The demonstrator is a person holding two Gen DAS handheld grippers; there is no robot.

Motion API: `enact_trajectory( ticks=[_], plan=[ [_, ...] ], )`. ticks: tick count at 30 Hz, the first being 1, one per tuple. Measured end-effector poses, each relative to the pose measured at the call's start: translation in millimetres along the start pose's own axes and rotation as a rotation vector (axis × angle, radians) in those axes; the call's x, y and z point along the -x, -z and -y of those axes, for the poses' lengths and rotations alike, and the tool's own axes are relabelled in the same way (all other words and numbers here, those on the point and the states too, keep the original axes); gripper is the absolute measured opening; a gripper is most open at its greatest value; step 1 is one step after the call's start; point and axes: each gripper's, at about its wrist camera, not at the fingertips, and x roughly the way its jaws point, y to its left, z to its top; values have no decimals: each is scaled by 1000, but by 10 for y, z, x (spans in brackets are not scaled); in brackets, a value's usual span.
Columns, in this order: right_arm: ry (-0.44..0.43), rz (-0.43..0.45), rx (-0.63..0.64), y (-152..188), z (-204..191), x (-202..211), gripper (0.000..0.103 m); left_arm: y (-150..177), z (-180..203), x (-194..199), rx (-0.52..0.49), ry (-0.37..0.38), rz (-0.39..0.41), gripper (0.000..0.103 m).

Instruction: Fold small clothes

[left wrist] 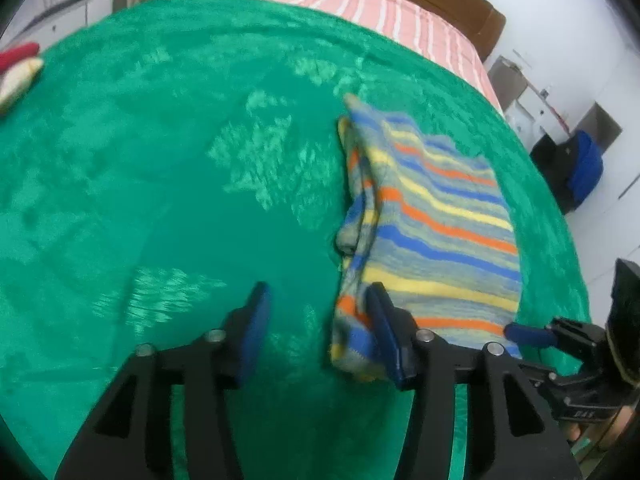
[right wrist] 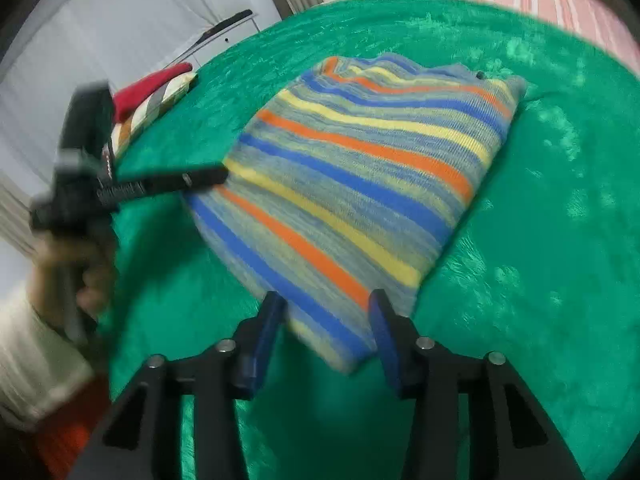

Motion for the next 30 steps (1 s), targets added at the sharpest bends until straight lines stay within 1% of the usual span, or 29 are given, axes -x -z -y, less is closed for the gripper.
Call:
enact_trajectory(
  ticks=[1, 2, 3, 5, 6, 7, 8, 10, 11, 12, 13, 15, 16, 18, 19, 21, 22, 23, 24, 25, 27, 28, 29, 30],
  plan=[
    [10, 16, -2, -18, -11, 71, 45, -59, 10, 38, -5, 9, 23, 65],
    [18, 45, -4, -75, -21, 160, 45, -115, 41, 67, -10, 33, 45, 77],
    [27, 92, 3, -160, -32, 256, 45, -180, 96, 65, -24, 54, 58, 81],
    [52, 152, 5, -340, -12, 344, 45, -312, 213, -44, -59, 73, 56, 83],
    [57, 167, -9, -449, 20, 343, 45, -388, 270, -147, -73, 76, 42, 83],
    [54, 176, -27, -540, 70, 314, 45, -447, 293, -259, -73, 53, 29, 83],
    [59, 179, -44, -623, 132, 249, 45, -493, 268, -386, -62, 11, 11, 81],
    [106, 160, -78, -692, 264, 52, 45, -490, 170, -535, -32, -55, -44, 75],
    [111, 116, -109, -670, 364, -112, 45, -489, 79, -583, -3, -28, -69, 75],
    [105, 79, -129, -659, 423, -258, 45, -476, 2, -536, 20, 12, -65, 75],
    [106, 99, -131, -611, 457, -285, 45, -461, -41, -457, 25, 23, -55, 75],
    [123, 123, -137, -589, 405, -163, 45, -392, -99, -233, 12, 35, -30, 74],
    [136, 136, -144, -572, 356, -68, 45, -348, -119, -129, 0, 57, -23, 75],
    [106, 178, -132, -494, 202, 153, 45, -201, -131, 45, -34, 106, -29, 75],
    [93, 186, -122, -449, 129, 210, 45, -98, -122, 83, -64, 95, -42, 75],
    [51, 176, -95, -295, -51, 251, 45, 70, -114, 17, -105, 29, -88, 72],
    [37, 160, -90, -222, -88, 207, 45, 155, -141, -35, -112, 2, -111, 64],
    [38, 123, -87, -115, -131, 108, 45, 200, -170, -31, -109, -2, -106, 62],
    [67, 79, -86, -16, -146, 1, 45, 234, -195, -1, -103, 0, -95, 62],
    [103, 56, -89, 90, -122, -76, 45, 246, -200, 27, -100, -2, -97, 62],
    [140, 99, -91, 234, -126, -25, 45, 262, -182, 104, -104, -14, -105, 61],
    [168, 85, -105, 257, -130, -1, 45, 272, -156, 158, -111, -29, -110, 60],
    [176, 69, -136, 289, -126, 41, 45, 286, -124, 198, -117, -42, -110, 61],
    [164, 80, -158, 327, -120, 106, 45, 300, -84, 278, -130, -50, -98, 63]
  ],
)
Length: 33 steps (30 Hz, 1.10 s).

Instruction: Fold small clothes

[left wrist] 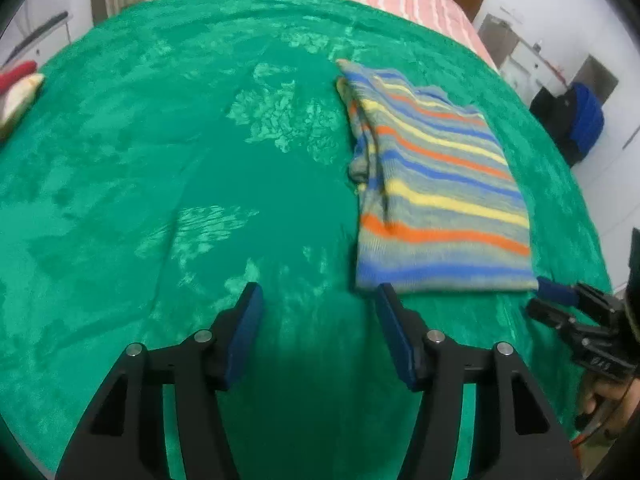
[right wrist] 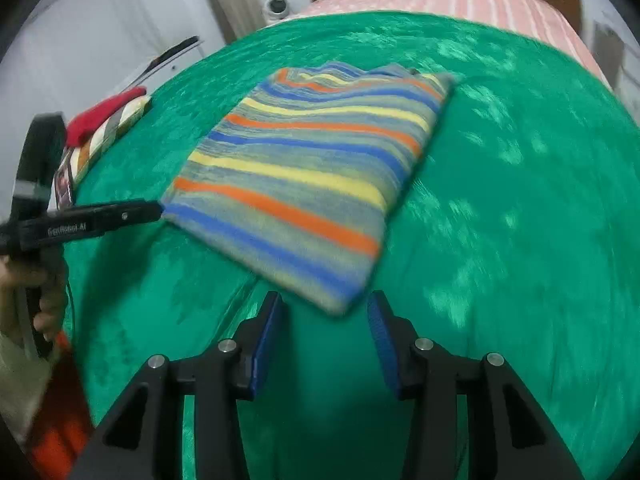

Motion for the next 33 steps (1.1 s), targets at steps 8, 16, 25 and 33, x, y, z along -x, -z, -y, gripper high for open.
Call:
enact_trajectory(
  ticks=[8, 16, 25, 33],
  plan=[
    [64, 127, -45, 383, -69, 614, 81, 168, 286, 642, -97, -133, 172, 95],
    [86, 117, -79, 649, -97, 781, 85, 229, 504, 839, -190, -221, 244, 96],
    [89, 126, -88, 720, -104, 808, 85, 243, 448, 754, -192, -233, 228, 98],
    [160, 165, -115, 908, 3, 801, 85, 528, 187, 448, -118, -78, 165, 98]
  ],
)
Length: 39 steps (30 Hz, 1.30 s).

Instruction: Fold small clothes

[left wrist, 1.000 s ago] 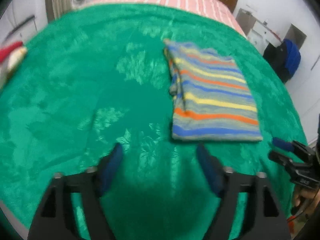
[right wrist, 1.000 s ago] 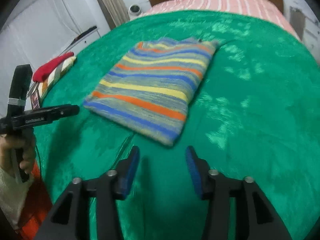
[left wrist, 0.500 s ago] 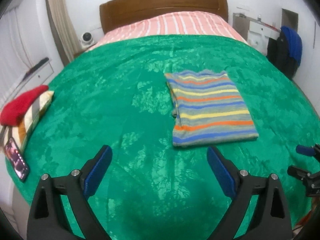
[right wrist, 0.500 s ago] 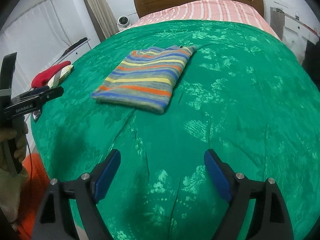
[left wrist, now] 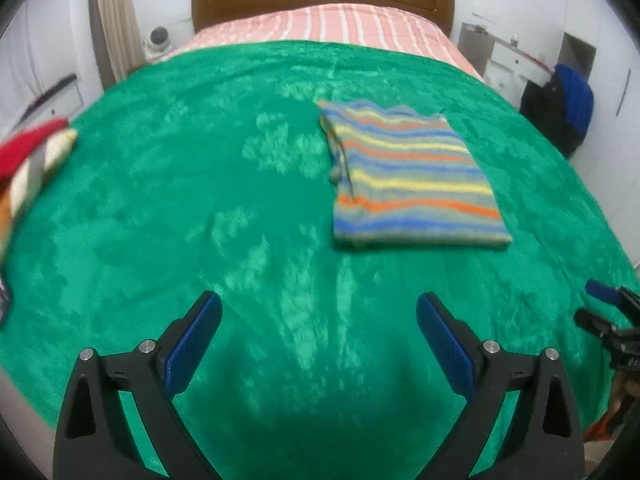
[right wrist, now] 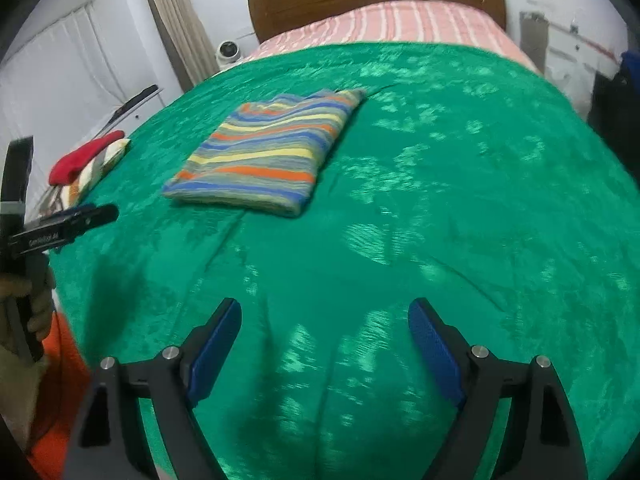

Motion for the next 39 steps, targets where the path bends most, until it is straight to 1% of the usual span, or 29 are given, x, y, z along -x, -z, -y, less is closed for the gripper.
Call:
enact_trajectory(
  ticks=[3, 5, 6, 7, 8, 9, 10, 13, 19, 27, 39],
  plan=[
    [69, 57, 26, 142, 41, 67, 86, 233, 14, -158, 2, 7, -11, 98],
    [110, 85, 54, 221, 53, 83, 92, 378, 48, -281, 3, 2, -21, 99],
    [121, 96, 70, 268, 51, 73, 96, 423, 58, -306, 1, -3, -11, 100],
    [124, 97, 82, 296, 59, 49, 98, 476, 82, -317, -11, -8, 15, 103],
    [130, 87, 95, 336, 65, -4, 98, 520, 115, -322, -28, -19, 38, 103],
    [139, 68, 100, 370, 72, -62, 98, 551, 148, -337, -48, -32, 49, 103],
    [143, 56, 98, 405, 82, -116, 102, 569, 164, -352, -58, -40, 52, 103],
    [142, 78, 91, 447, 104, -176, 103, 594, 157, -372, -56, -31, 63, 103],
    [99, 88, 75, 469, 178, -271, 103, 615, 150, -403, -61, -17, 88, 103],
    [99, 99, 79, 491, 196, -304, 103, 632, 146, -400, -62, -17, 106, 103],
    [101, 91, 81, 479, 170, -303, 103, 629, 141, -389, -63, -18, 101, 102]
  ],
)
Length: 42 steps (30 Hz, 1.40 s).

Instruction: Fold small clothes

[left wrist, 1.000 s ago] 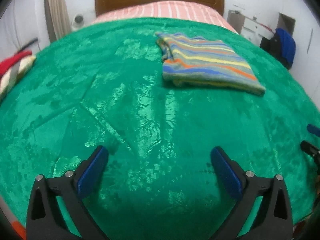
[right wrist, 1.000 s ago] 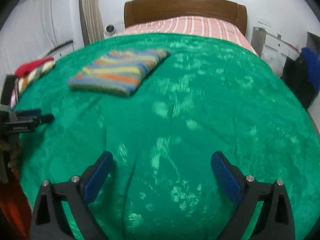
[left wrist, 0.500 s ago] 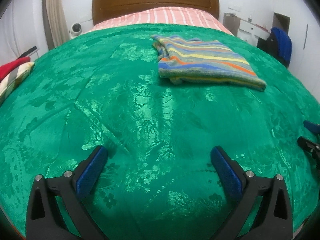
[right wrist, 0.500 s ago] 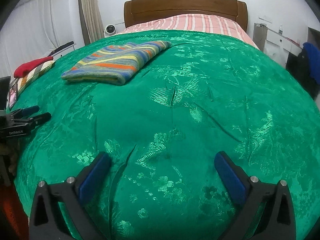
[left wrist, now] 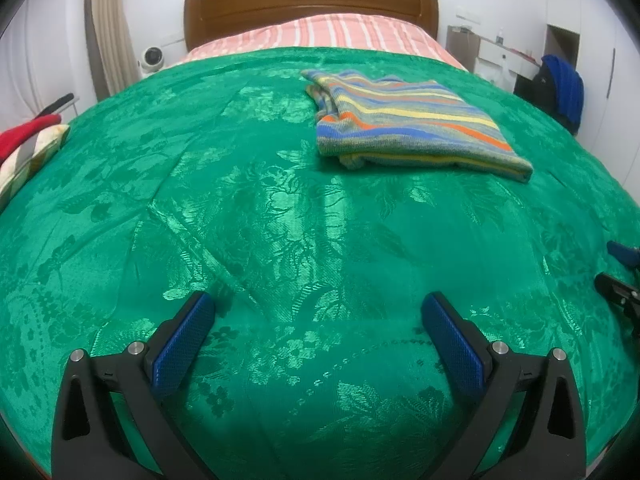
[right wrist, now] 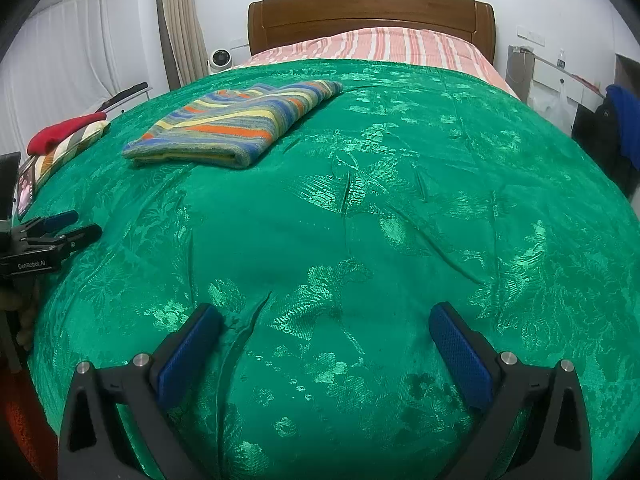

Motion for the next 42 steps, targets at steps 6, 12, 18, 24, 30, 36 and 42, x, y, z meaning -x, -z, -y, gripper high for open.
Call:
enact_trajectory(
  ticks=[6, 12, 18, 24, 30, 36, 42],
  plan=[
    [1, 0, 1, 0, 0, -1, 103, 0, 0, -1, 0, 0, 0, 102],
    [1, 0, 1, 2, 0, -1, 103, 3, 1, 0, 0, 0, 1, 102],
    [1, 0, 1, 3, -2, -1, 103, 4, 2, -1, 0, 0, 1, 102],
    [1, 1, 2, 4, -4, 1, 103, 6, 3, -1, 0, 0, 1, 102],
    [1, 1, 2, 5, -3, 0, 103, 7, 4, -1, 0, -1, 1, 102],
    [13, -38, 11, -50, -20, 17, 103, -164, -50, 62, -29, 29, -109, 102],
    [-49, -81, -47, -450, 115, 166, 103, -901, -477, 182, 111, 210, -32, 102]
  ],
)
